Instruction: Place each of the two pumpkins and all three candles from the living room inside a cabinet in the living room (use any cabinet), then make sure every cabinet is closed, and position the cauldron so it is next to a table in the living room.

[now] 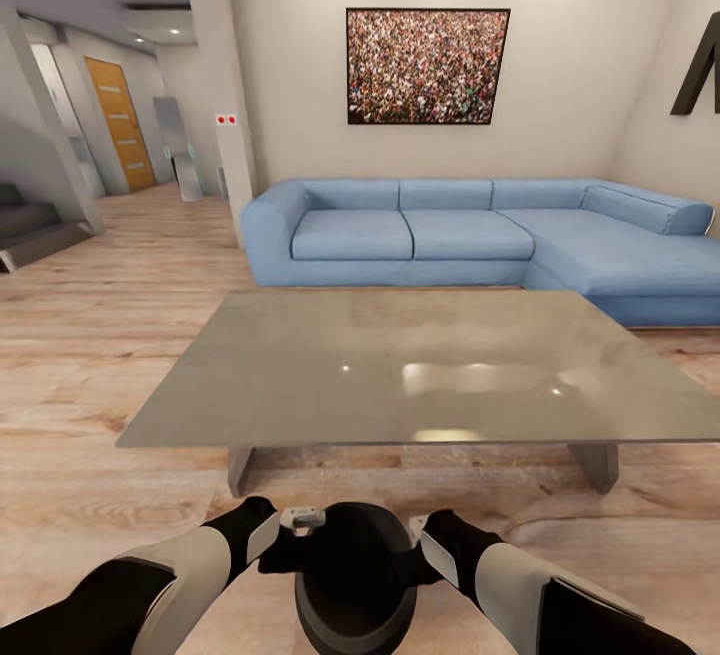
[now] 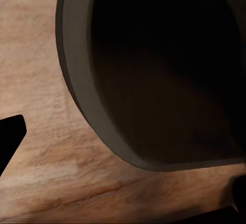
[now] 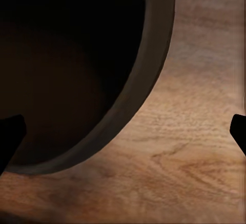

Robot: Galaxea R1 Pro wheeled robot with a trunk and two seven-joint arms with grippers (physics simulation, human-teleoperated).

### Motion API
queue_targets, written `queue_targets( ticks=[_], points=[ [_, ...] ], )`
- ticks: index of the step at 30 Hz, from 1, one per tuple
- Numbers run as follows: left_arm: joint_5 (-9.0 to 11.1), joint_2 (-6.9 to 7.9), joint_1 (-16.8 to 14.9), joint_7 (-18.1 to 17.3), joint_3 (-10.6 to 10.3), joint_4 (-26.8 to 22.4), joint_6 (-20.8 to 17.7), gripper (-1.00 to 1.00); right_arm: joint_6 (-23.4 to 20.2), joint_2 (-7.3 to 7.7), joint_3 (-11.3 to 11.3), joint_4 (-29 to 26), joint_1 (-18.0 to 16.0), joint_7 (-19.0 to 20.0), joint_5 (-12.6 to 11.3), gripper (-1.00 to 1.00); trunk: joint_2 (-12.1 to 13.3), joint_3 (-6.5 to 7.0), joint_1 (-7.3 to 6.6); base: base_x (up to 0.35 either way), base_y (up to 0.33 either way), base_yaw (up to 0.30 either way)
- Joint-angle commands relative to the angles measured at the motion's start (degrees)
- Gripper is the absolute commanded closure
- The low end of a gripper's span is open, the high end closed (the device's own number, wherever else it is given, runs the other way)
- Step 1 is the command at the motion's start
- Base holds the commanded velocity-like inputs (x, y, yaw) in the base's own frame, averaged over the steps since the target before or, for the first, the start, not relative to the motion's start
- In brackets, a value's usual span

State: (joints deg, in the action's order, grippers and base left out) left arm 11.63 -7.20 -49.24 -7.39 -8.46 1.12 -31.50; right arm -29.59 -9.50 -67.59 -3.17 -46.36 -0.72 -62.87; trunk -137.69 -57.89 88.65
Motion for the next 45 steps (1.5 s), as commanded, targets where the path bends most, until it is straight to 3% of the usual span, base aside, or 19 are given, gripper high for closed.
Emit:
queue_targets(
  ticks=[1, 15, 35, 39, 41, 45],
  points=[
    [0.5, 0.00, -0.1, -0.2, -0.5, 0.1, -0.2, -1.00, -0.2, 0.04, -0.4, 0.0, 0.0, -0.1, -0.4, -1.00, 0.4, 0.13, -0.24, 0.000, 0.000, 0.000],
    [0.4, 0.04, -0.1, -0.1, -0.5, 0.2, -0.4, -1.00, -0.4, 0.11, -0.3, 0.2, 0.0, -0.1, -0.6, -1.00, 6.0, 2.65, -3.31, 0.000, 0.000, 0.000],
    [0.4, 0.17, -0.1, -0.3, -0.6, 1.1, -0.8, -1.00, -4.9, 0.01, -0.3, 0.1, 0.0, -0.1, -0.6, -1.00, 14.0, 6.24, -7.70, 0.000, 0.000, 0.000],
    [0.5, 1.98, 0.0, -0.3, -0.6, 1.7, -0.8, -1.00, -4.9, 0.05, -0.5, 0.1, 0.0, -0.1, -0.5, -1.00, 15.6, 6.95, -8.58, 0.000, 0.000, 0.000],
    [0.5, 3.90, 1.7, -0.2, -0.6, 1.7, -0.8, -1.00, -5.0, 0.12, -0.5, 0.2, 0.0, -0.2, -0.5, -1.00, 16.4, 7.31, -9.02, 0.000, 0.000, 0.000],
    [0.8, 4.61, 2.6, -0.2, -0.6, 1.8, -0.7, -1.00, -4.8, 0.17, -0.7, 0.3, 0.0, -0.1, -0.5, -1.00, 18.0, 8.03, -9.90, -0.017, 0.000, 0.000]
  ],
)
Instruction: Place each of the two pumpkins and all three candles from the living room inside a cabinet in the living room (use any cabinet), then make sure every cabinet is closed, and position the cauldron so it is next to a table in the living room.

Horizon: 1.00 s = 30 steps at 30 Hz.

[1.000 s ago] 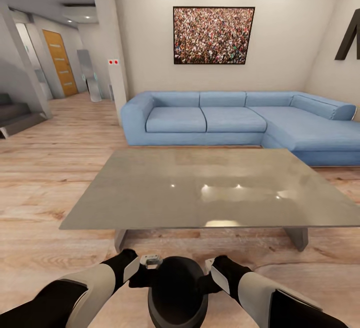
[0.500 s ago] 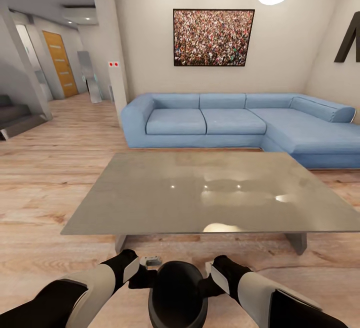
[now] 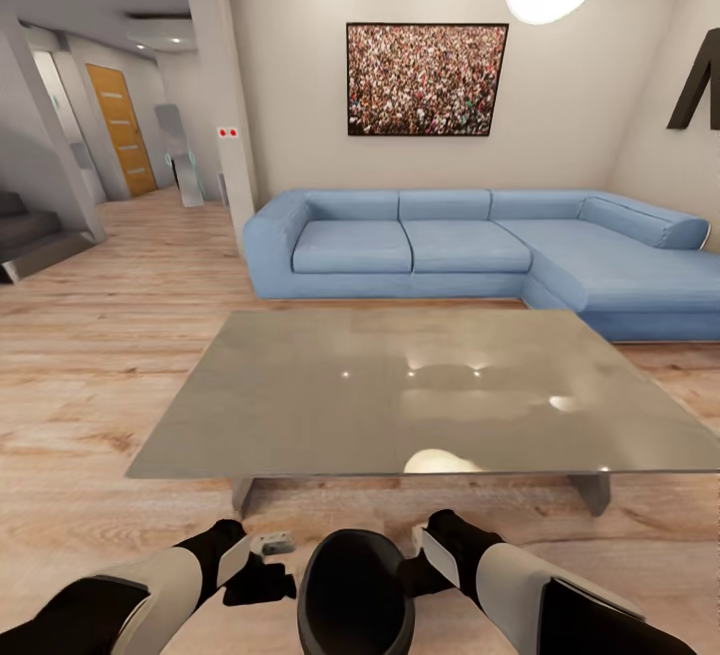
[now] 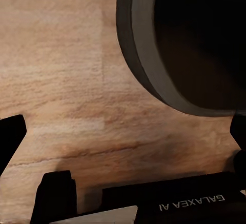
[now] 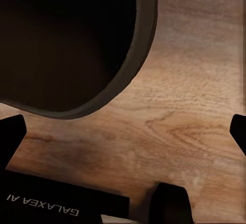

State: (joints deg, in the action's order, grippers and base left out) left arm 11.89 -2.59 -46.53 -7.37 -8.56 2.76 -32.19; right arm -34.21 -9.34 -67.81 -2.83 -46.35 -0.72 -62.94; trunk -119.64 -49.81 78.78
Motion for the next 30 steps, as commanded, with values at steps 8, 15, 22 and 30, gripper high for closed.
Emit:
queue_targets(
  ticks=[8, 15, 22, 30],
  points=[
    [0.8, 1.96, 2.2, -0.1, -0.5, 0.1, 0.2, -1.00, 0.0, 0.98, -0.7, 0.4, 0.2, 0.0, -0.3, -1.00, 3.2, 1.39, -1.78, -0.136, 0.000, 0.000],
    [1.5, 3.30, 2.7, 0.0, -0.2, 0.1, 0.5, -1.00, 0.5, 2.61, -0.7, 0.4, 0.4, 0.0, -0.2, -1.00, 6.0, 2.65, -3.32, -0.007, 0.000, 0.000],
    [3.7, 3.89, 6.0, 0.2, 0.1, 0.1, 4.4, -1.00, 1.2, 5.65, -0.8, 0.4, 2.4, 0.2, 0.0, -1.00, 8.8, 3.90, -4.85, 0.000, 0.000, 0.000],
    [3.8, 4.30, 10.5, 0.2, 0.2, 0.1, 7.7, -1.00, 5.6, 9.47, -0.8, 0.4, 7.3, 0.1, 0.2, -1.00, 12.0, 5.34, -6.61, 0.000, 0.000, 0.000]
  ],
)
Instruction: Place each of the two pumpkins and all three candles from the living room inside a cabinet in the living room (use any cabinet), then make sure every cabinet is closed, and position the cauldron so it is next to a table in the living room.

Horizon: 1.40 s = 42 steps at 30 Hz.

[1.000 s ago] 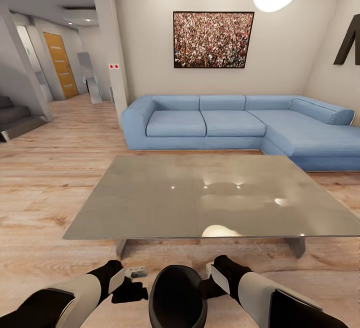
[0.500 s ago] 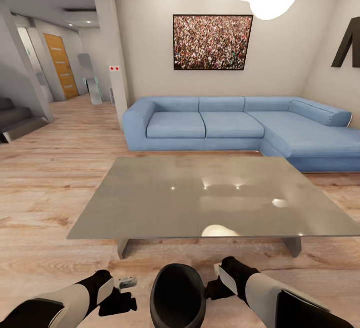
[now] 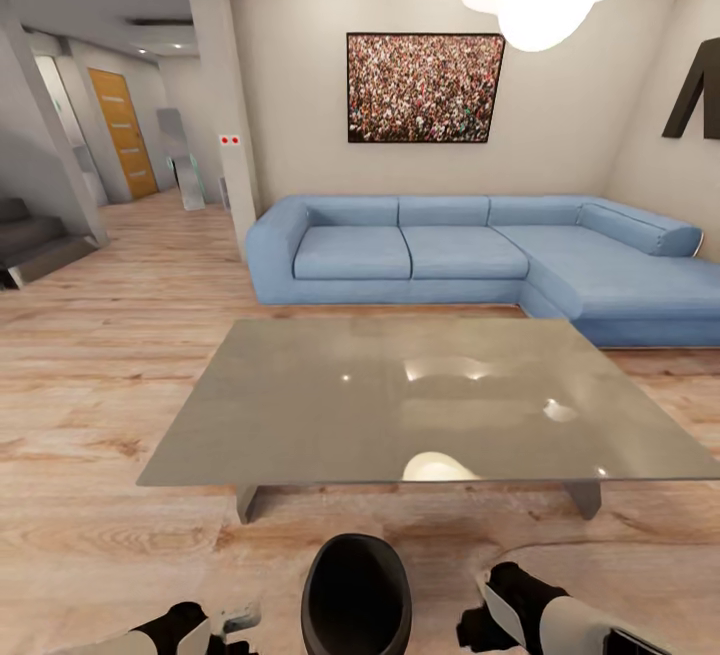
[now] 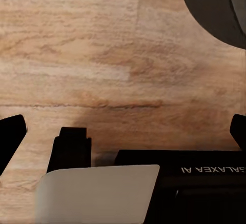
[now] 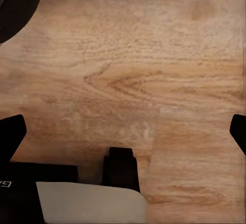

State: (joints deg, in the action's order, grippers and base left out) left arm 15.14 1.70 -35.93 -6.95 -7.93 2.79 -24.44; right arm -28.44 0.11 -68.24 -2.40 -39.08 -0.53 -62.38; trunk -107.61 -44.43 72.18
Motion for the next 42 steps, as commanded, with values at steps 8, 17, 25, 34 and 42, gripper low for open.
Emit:
queue_targets(
  ticks=[8, 17, 25, 34, 42],
  points=[
    [0.6, 1.44, 2.3, -0.3, -0.4, 0.1, 1.6, -1.00, 2.4, 1.66, -0.4, 0.0, 2.9, 0.0, -0.4, -1.00, 3.2, 1.40, -1.77, 0.000, 0.000, 0.000],
    [0.7, 3.27, 6.3, -0.2, -0.4, 0.1, 4.3, -1.00, 7.2, 3.00, -0.4, 0.0, 8.3, 0.1, -0.4, -1.00, 6.8, 3.01, -3.75, 0.000, 0.000, 0.000],
    [1.4, 3.56, 7.9, 0.5, -0.4, 0.1, 6.6, -1.00, 13.4, 4.03, -0.4, 0.0, 13.5, 0.1, 0.0, -1.00, 10.0, 4.45, -5.50, 0.000, 0.000, 0.000],
    [1.8, 3.34, 9.1, 2.4, -0.4, 0.0, 9.6, -1.00, 15.4, 4.11, -0.4, 0.0, 18.3, 0.1, 1.7, -1.00, 13.6, 6.06, -7.48, 0.000, 0.000, 0.000],
    [3.6, 3.24, 9.6, 2.6, -0.4, -0.1, 11.2, -1.00, 16.8, 4.22, -0.3, 2.5, 21.0, -0.1, 1.7, -1.00, 16.8, 7.50, -9.24, 0.000, 0.000, 0.000]
  ],
)
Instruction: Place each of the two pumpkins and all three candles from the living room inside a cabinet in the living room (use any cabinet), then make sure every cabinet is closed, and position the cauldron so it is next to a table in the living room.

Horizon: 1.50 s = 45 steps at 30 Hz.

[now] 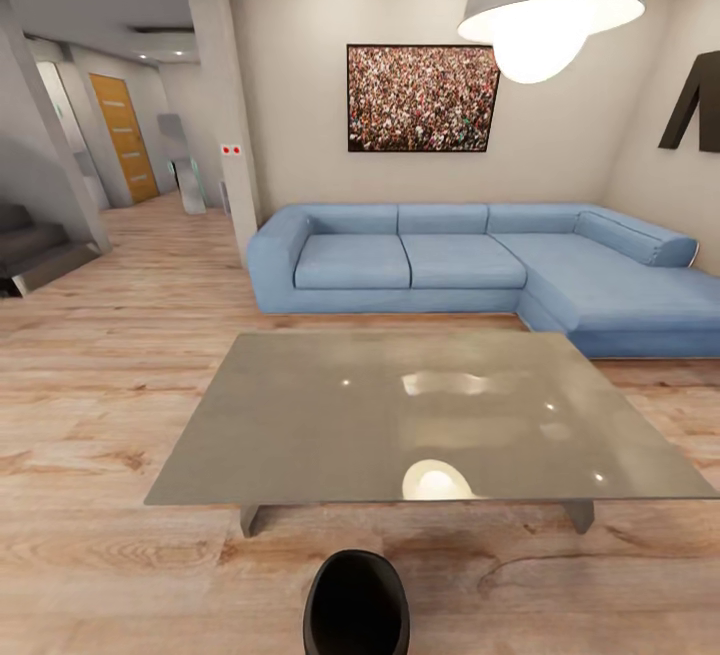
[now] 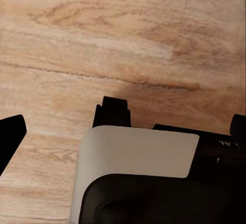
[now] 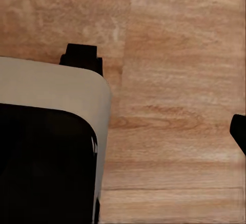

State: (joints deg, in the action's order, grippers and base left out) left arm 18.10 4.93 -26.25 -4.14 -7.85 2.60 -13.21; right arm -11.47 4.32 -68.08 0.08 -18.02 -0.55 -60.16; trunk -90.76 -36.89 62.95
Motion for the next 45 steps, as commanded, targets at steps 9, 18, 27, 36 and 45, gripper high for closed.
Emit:
queue_targets(
  ticks=[9, 18, 27, 36, 45],
  points=[
    [4.5, -0.17, -0.1, -0.3, -0.5, 0.3, 4.3, -1.00, -0.2, -0.05, -0.4, 1.0, 0.3, -0.1, -0.4, -1.00, 3.6, 1.57, -1.99, 0.000, 0.000, 0.000],
    [4.6, -0.14, 0.0, -0.2, -0.5, 0.2, 4.4, -1.00, 0.0, -0.14, -0.4, 0.9, 0.3, 0.0, -0.5, -1.00, 7.2, 3.19, -3.97, 0.000, 0.000, 0.000],
    [4.6, -0.08, 0.0, -0.2, -0.5, 0.2, 4.4, -1.00, 0.1, -0.36, -0.4, 0.9, 0.3, 0.0, -0.6, -1.00, 10.8, 4.81, -5.94, 0.000, 0.000, 0.000],
    [4.6, -0.01, 0.0, -0.2, -0.6, 0.3, 4.5, -1.00, 0.1, -0.37, -0.4, 0.9, 0.3, 0.0, -0.5, -1.00, 14.4, 6.42, -7.92, 0.000, 0.000, 0.000],
    [4.5, 0.00, 0.0, -0.2, -0.6, 0.3, 4.6, -1.00, 0.1, -0.37, -0.4, 0.9, 0.3, 0.0, -0.5, -1.00, 18.0, 8.04, -9.90, 0.000, 0.000, 0.000]
  ],
)
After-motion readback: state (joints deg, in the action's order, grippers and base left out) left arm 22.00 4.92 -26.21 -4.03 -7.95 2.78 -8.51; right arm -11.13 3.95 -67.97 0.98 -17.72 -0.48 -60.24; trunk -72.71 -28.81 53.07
